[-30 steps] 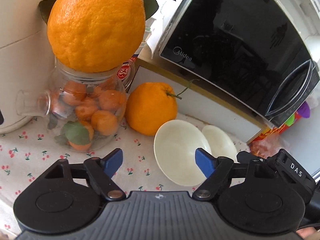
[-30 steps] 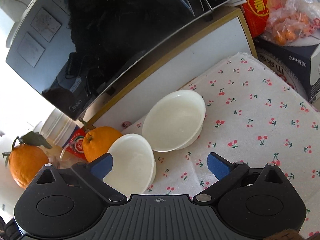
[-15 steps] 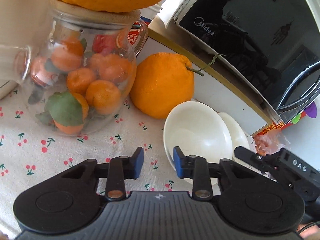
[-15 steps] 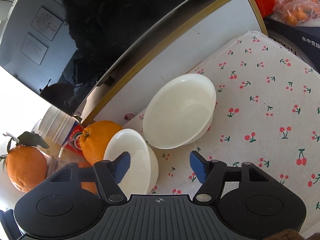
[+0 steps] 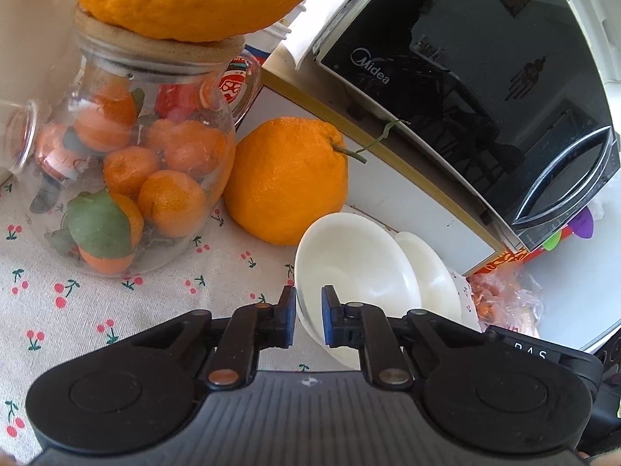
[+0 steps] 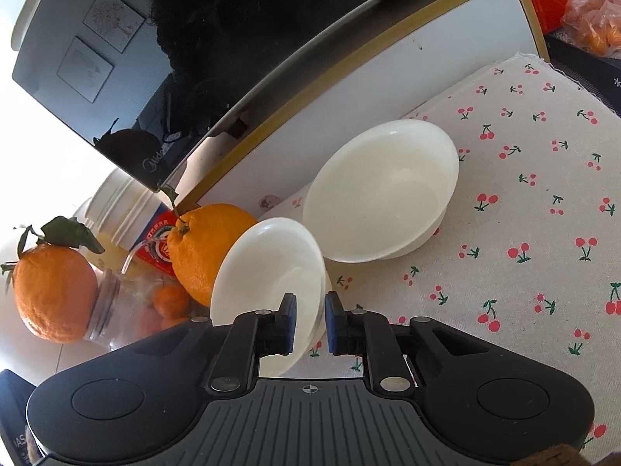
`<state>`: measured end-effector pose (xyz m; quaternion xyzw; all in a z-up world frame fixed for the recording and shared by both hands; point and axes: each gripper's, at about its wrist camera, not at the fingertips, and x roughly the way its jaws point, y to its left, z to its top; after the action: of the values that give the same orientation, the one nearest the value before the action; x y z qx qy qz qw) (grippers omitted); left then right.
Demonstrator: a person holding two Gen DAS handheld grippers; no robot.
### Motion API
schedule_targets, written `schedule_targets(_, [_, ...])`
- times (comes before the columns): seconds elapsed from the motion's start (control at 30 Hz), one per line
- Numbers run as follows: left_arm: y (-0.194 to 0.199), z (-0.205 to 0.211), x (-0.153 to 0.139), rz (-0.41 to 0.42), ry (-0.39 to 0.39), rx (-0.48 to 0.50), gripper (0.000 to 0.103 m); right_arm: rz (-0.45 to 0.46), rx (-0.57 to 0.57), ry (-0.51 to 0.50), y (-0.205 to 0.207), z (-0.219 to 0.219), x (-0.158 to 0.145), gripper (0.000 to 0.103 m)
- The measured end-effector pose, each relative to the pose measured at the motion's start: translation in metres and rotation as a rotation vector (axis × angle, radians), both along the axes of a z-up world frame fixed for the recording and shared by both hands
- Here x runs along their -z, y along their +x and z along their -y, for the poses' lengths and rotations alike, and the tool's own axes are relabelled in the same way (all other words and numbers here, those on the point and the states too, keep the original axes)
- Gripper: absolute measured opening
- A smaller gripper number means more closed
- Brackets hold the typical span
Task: Organize plates and bowls
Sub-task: 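Close the left gripper on the bowl rim while the right gripper grasps it too, then lift the bowl with both grippers and lower it into the first bowl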
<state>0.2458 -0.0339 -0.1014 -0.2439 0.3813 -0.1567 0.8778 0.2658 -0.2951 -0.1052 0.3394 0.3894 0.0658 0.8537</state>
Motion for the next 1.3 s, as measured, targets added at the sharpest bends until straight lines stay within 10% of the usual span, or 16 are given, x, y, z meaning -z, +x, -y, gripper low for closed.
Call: schedule_targets(1.3, [-0.11, -0.045, -0.082, 0.03, 0.088, 0.013, 0.012, 0.088, -0.13, -0.07, -0.103, -0.051, -0.103, 0.014])
